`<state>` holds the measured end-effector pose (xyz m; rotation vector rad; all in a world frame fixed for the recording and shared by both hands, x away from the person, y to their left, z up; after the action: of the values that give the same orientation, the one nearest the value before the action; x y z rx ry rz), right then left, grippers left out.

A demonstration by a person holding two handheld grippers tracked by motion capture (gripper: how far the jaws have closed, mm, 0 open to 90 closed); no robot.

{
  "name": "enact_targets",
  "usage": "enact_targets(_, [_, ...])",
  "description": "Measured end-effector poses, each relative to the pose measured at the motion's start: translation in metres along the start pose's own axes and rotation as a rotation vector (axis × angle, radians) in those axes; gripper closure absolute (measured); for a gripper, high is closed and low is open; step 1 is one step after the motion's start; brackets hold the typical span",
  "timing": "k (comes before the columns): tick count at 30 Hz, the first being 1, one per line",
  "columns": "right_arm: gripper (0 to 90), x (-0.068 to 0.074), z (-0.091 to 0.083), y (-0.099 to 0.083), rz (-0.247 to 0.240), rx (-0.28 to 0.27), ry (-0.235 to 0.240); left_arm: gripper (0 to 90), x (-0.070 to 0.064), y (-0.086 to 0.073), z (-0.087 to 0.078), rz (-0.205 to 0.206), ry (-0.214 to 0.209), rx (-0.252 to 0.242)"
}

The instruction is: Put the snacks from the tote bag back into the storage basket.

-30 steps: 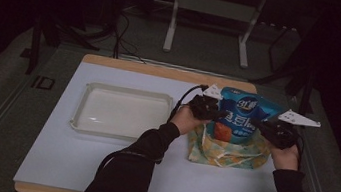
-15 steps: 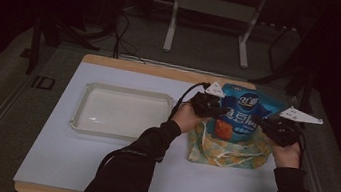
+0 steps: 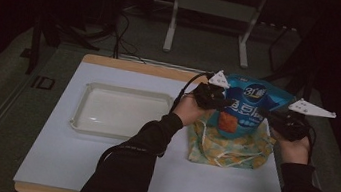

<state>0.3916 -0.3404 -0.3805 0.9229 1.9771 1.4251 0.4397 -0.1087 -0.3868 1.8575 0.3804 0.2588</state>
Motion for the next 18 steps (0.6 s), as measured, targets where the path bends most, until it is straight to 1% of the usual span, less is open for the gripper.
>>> enact_targets(4, [88.0, 0.001, -0.005, 0.013, -0.011, -0.015, -0.007, 88.5, -0.001, 0.013, -0.006, 0.01, 0.001, -0.011])
enact_targets(7, [88.1, 0.002, -0.009, 0.023, -0.022, -0.026, -0.009, 88.8, 0.0, 0.022, -0.01, 0.008, -0.007, -0.021])
enact_targets(9, [88.2, 0.004, -0.012, 0.029, -0.034, -0.028, -0.011, 88.8, -0.001, 0.028, -0.014, 0.017, -0.008, -0.023])
enact_targets(13, [88.4, 0.007, -0.015, 0.043, -0.038, -0.033, -0.01, 88.9, -0.001, 0.041, -0.022, 0.035, -0.003, -0.023])
enact_targets(15, [88.4, 0.009, -0.016, 0.051, -0.048, -0.039, -0.011, 88.8, 0.0, 0.047, -0.027, 0.032, 0.0, -0.03])
enact_targets(18, [88.4, 0.012, -0.017, 0.062, -0.063, -0.044, -0.011, 88.8, 0.001, 0.056, -0.035, 0.043, 0.008, -0.034])
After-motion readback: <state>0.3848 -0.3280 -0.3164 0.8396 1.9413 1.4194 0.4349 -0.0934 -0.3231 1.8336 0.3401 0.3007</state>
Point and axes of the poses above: each handheld gripper's, and its own axes: z roughly forward along the jaws, y roughly out of its top, x roughly to its left, the point moved 3 cm from there along z, roughly forward along the jaws, and after that the axes turned 7 degrees about -x, right-handed, at the moved point
